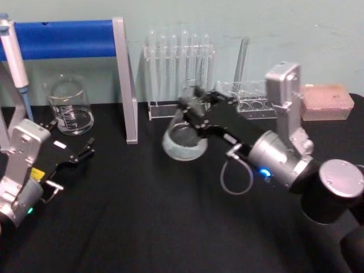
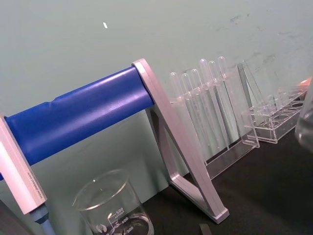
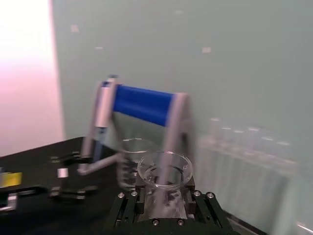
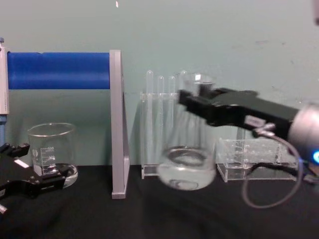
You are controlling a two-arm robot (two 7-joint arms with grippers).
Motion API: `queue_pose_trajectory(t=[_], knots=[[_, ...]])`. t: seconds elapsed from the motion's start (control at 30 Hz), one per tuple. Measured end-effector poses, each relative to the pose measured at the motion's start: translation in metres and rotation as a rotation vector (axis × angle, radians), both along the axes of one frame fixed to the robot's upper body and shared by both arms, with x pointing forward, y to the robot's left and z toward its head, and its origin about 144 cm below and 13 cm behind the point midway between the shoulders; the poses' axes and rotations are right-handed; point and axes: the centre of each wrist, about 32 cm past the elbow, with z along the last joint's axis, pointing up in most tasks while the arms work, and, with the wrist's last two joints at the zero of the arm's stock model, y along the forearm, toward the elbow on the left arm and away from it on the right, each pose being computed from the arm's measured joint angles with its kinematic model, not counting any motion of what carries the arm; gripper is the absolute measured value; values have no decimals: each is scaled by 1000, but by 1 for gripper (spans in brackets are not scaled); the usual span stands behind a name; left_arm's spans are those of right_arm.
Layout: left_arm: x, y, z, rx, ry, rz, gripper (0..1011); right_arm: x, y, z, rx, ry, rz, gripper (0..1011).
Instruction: Grasp the erlenmeyer flask with one hand, shake it three times, then place it back.
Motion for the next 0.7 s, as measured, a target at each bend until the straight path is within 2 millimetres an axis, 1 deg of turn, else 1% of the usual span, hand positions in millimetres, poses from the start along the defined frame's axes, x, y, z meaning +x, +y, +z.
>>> queue_pose_trajectory(t=[0.13,0.37,0.57,0.7], knots=[[0,0,0,0,0,0,1001,5,17,-1,-3,3,104,449],[0,0,0,0,0,0,1001,7,29,-1,2,3,167,449],[0,0,0,0,0,0,1001,5,27,0,11,-2,150,449],[0,0,0,0,0,0,1001,0,17,1,24,-12,79,449]])
